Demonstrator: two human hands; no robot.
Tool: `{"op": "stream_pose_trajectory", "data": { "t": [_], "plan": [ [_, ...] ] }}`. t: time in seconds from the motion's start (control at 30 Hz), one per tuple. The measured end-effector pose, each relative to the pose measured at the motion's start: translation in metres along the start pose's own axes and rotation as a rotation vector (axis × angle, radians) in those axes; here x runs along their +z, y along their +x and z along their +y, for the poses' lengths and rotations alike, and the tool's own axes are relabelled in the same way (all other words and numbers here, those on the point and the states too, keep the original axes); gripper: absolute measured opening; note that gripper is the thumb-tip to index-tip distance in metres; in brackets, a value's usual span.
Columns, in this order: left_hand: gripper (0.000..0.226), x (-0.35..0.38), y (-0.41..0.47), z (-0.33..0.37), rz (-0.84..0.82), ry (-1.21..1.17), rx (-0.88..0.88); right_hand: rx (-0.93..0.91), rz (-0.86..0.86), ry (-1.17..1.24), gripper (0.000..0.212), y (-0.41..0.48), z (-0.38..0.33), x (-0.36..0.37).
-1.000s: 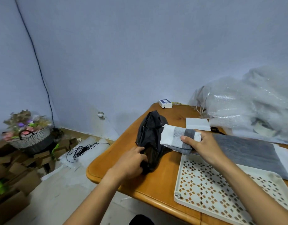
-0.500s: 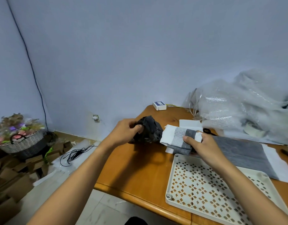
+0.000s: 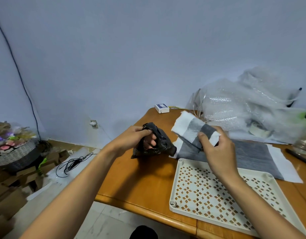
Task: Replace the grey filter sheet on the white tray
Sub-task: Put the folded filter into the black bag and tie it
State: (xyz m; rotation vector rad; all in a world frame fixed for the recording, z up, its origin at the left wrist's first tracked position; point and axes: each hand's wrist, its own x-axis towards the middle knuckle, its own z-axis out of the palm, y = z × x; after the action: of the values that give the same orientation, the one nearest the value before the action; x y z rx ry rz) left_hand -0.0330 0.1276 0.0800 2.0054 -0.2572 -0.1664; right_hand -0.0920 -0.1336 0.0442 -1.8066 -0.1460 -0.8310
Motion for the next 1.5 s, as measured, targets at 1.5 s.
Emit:
{"op": "stream_pose_trajectory", "data": {
  "t": [1.5],
  "plan": [
    [0.028,-0.002,-0.002,-0.022,0.214,0.501,0.160,0.994,-0.494,1.164,0.049,-0.011,0.026,0.073]
  ]
}}
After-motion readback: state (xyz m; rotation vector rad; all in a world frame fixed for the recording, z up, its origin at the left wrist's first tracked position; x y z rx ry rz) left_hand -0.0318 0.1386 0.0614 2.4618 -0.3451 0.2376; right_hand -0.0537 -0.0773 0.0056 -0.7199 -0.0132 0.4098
